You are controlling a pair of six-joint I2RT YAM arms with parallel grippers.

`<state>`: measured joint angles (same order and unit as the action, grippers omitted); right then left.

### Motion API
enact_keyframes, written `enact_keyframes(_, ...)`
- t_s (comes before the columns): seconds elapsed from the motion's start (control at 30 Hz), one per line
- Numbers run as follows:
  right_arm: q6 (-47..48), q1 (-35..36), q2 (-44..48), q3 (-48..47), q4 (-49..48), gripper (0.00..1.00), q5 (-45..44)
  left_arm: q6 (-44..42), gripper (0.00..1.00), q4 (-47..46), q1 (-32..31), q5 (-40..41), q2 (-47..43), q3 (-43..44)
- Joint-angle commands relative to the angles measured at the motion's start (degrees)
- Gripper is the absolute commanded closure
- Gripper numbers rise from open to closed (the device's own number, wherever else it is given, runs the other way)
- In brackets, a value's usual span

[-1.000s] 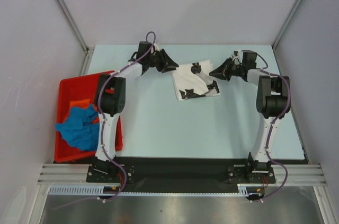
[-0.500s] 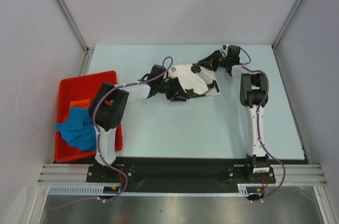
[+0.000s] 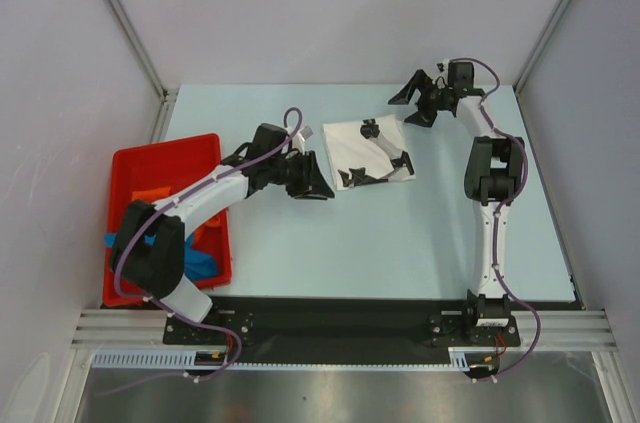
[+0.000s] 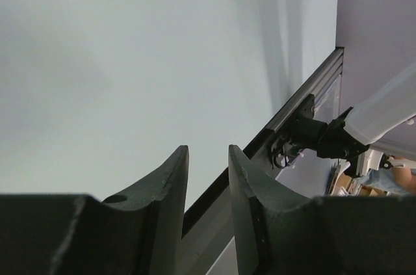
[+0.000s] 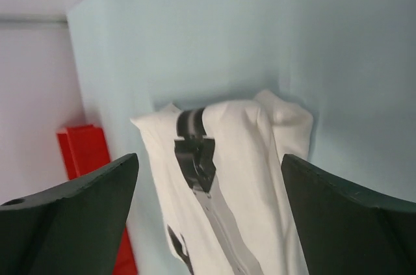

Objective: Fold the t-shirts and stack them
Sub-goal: Fold the tshirt, then neatly place the folded tshirt to the corner

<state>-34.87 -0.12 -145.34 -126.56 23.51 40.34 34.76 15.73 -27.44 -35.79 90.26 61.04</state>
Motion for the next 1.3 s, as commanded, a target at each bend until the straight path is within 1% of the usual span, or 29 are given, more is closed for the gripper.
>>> enact_keyframes(0.0, 16.4, 0.6, 5.4, -0.7, 13.2, 0.0, -3.0, -3.4, 0.63, 5.3, 0.4, 1.8, -3.3, 0.7)
enact_keyframes(0.07, 22.3, 1.3, 6.0, -0.3, 13.9, 0.0, -4.0, -4.3, 0.64, 6.4, 0.4, 2.4, -3.9, 1.8)
enact_keyframes(0.17, 25.9, 1.8, 5.0, -0.5, 13.9, 0.0, -5.1, -5.0, 0.63, 8.4, 0.5, 2.7, -3.9, 2.8)
enact_keyframes(0.27, 29.2, 1.6, 2.6, -3.2, 15.7, 0.0, -6.6, -5.0, 0.64, 9.3, 0.5, 3.0, -4.7, 1.7)
enact_keyframes(0.37, 29.5, 1.7, 1.6, -3.3, 13.5, 0.0, -5.0, -5.1, 0.64, 10.0, 0.6, 3.5, -6.8, -0.3)
enact_keyframes(0.5, 30.1, 2.7, 0.1, -4.1, 11.7, 0.02, -6.1, -5.2, 0.64, 9.5, 1.8, 3.4, -8.1, -2.8)
enact_keyframes(0.57, 30.4, 3.5, -0.7, -5.5, 12.7, 0.04, -8.3, -4.9, 0.64, 9.1, 2.2, 3.3, -8.7, -3.3)
enact_keyframes(0.73, 30.4, 5.3, -2.7, -6.4, 13.1, 0.07, -10.2, -4.6, 0.64, 7.6, 3.7, 2.5, -9.8, -5.2)
enact_keyframes(0.8, 30.2, 6.3, -3.4, -8.2, 14.1, 0.08, -11.0, -4.5, 0.63, 7.0, 4.5, 2.1, -10.5, -6.4)
enact_keyframes(0.9, 29.5, 7.1, -4.4, -9.1, 14.6, 0.11, -12.0, -4.4, 0.63, 6.3, 5.9, 1.3, -11.5, -8.2)
enact_keyframes(1.0, 28.5, 8.1, -4.9, -9.1, 14.7, 0.17, -14.3, -4.4, 0.63, 5.8, 7.0, 0.7, -12.2, -9.6)
enact_keyframes(1.1, 28.1, 7.9, -5.6, -9.2, 15.3, 0.35, -16.6, -5.0, 0.63, 6.2, 8.0, 0.4, -12.6, -10.2)
enact_keyframes(1.13, 28.2, 7.8, -5.6, -9.4, 15.4, 0.46, -16.8, -5.1, 0.63, 6.2, 8.2, 0.3, -13.3, -10.7)
enact_keyframes(1.17, 28.3, 7.1, -5.4, -9.1, 15.3, 0.55, -15.4, -5.2, 0.63, 6.2, 8.2, 0.5, -13.5, -11.0)
enact_keyframes(1.23, 29.3, 6.3, -5.0, -9.1, 15.0, 0.72, -13.2, -5.1, 0.63, 6.2, 8.4, 0.5, -14.4, -12.3)
enact_keyframes(1.27, 30.0, 5.9, -4.8, -9.4, 15.1, 0.78, -12.7, -5.0, 0.63, 6.0, 8.4, 0.5, -14.8, -12.8)
